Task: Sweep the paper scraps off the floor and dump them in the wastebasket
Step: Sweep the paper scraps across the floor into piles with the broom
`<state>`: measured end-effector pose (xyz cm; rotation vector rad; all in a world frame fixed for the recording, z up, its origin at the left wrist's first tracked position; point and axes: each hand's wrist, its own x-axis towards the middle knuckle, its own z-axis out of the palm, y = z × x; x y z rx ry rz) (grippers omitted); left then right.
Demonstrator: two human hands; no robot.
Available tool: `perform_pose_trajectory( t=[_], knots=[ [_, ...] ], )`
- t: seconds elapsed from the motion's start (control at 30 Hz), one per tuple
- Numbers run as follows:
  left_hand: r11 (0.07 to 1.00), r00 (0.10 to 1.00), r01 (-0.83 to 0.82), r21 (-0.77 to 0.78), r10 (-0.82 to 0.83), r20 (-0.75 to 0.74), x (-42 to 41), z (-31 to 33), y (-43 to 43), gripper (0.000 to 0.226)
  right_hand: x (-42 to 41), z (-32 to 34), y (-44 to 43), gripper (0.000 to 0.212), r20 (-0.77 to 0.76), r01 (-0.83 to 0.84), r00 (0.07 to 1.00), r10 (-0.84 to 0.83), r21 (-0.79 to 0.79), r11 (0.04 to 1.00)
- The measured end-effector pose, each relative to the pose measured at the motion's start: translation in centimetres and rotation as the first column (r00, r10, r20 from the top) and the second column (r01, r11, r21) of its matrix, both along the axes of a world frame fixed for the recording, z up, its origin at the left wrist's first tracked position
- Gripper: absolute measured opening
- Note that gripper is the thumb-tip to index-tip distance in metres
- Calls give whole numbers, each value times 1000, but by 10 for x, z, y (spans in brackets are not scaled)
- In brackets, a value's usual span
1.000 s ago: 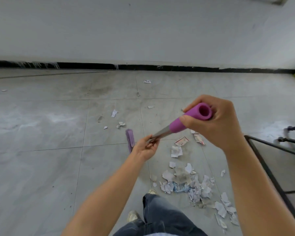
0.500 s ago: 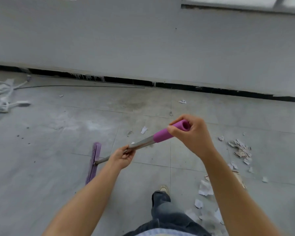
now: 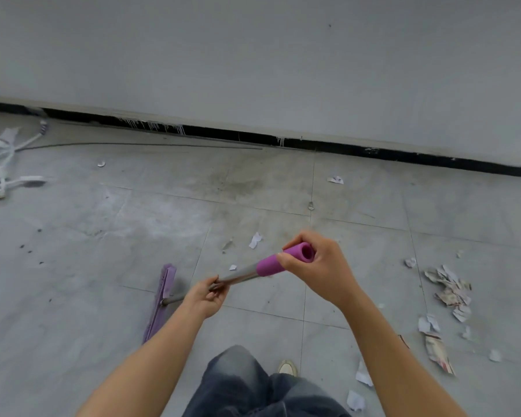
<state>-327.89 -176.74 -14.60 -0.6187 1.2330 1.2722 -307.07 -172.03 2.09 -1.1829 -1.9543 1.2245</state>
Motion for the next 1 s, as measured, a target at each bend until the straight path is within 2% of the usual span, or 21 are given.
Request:
perform_pose_trajectory(
  t=[0.07, 0.17, 0.37, 0.43, 0.5, 0.6, 0.67, 0.73, 0.8, 0.9, 1.0],
  knots=[
    [999, 1000, 27, -23, -27, 3, -5, -8, 23, 29, -2, -7, 17, 16, 5, 51, 999, -51, -27, 998],
    [990, 991, 131, -55, -131, 6, -14, -16, 66, 28, -7, -18, 46, 23, 9, 155, 988, -154, -95, 983],
    [912, 919, 395, -111, -392, 48, -28, -28, 149, 24, -24, -34, 71, 20, -19, 463, 878, -479, -227, 857],
    [844, 849, 528, -96, -522, 83, -16, -26, 175, 20, -17, -29, 76, 16, -22, 570, 808, -589, -219, 791],
    [743, 746, 665, -79, -655, 122, 8, -18, 194, 15, 2, -20, 78, 22, -10, 675, 727, -686, -171, 718],
    [644, 626, 765, 4, -746, 228, 63, 6, 204, 19, 37, 8, 73, 46, -47, 794, 600, -799, -92, 601],
    [623, 570, 778, 84, -755, 323, 102, 17, 204, 20, 52, 32, 70, 40, -114, 824, 558, -822, -39, 565],
    [631, 542, 761, 153, -747, 386, 135, 27, 202, 24, 62, 55, 69, 28, -154, 826, 559, -815, 19, 563],
    [631, 526, 753, 189, -749, 404, 160, 39, 201, 24, 72, 73, 67, 30, -156, 826, 563, -812, 69, 559],
    [589, 477, 778, 218, -780, 405, 173, 52, 198, 24, 82, 92, 65, 14, -134, 799, 599, -789, 158, 580],
    [566, 454, 791, 232, -798, 396, 169, 59, 200, 22, 85, 99, 57, 15, -208, 782, 623, -754, 163, 601]
  ],
)
